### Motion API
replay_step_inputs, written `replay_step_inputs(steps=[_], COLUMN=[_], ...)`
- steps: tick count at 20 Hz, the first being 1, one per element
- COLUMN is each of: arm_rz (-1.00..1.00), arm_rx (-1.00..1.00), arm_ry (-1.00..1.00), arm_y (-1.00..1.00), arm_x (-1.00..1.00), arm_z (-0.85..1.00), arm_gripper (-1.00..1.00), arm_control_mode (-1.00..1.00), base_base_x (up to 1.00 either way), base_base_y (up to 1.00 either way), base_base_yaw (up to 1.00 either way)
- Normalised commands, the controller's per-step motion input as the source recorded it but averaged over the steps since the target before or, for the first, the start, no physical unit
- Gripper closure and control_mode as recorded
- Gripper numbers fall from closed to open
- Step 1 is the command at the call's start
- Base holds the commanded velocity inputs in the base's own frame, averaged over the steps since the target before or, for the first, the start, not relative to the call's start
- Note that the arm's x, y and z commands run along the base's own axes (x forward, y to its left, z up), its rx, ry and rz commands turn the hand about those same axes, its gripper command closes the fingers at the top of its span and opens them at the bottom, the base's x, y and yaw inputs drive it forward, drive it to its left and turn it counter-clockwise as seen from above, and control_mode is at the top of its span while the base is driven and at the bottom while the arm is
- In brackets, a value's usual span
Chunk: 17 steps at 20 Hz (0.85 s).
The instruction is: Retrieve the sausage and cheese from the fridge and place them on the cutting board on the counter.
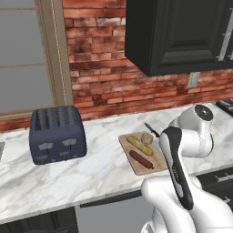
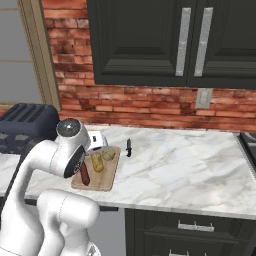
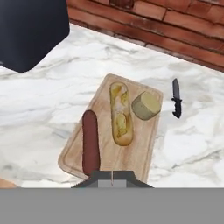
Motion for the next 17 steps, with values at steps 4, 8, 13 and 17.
replay_step_inputs(steps=[4, 8, 13, 17], arm_rz=[-0.13, -0.1, -0.06, 0.0], arm_rx=[0.0, 0.0, 0.0, 0.0], arm_ry=[-0.01, -0.05, -0.11, -0.19], arm_y=[0.0, -0.01, -0.19, -0.46], arm_x=[-1.0, -1.0, -1.0, -1.0], arm_z=[0.64, 0.69, 0.73, 0.66], arm_gripper=[-1.0, -1.0, -1.0, -1.0], arm_control_mode=[-1.0, -1.0, -1.0, -1.0], base_base_x=[0.0, 0.0, 0.0, 0.0], base_base_y=[0.0, 0.0, 0.0, 0.0], base_base_yaw=[0.0, 0.0, 0.0, 0.0])
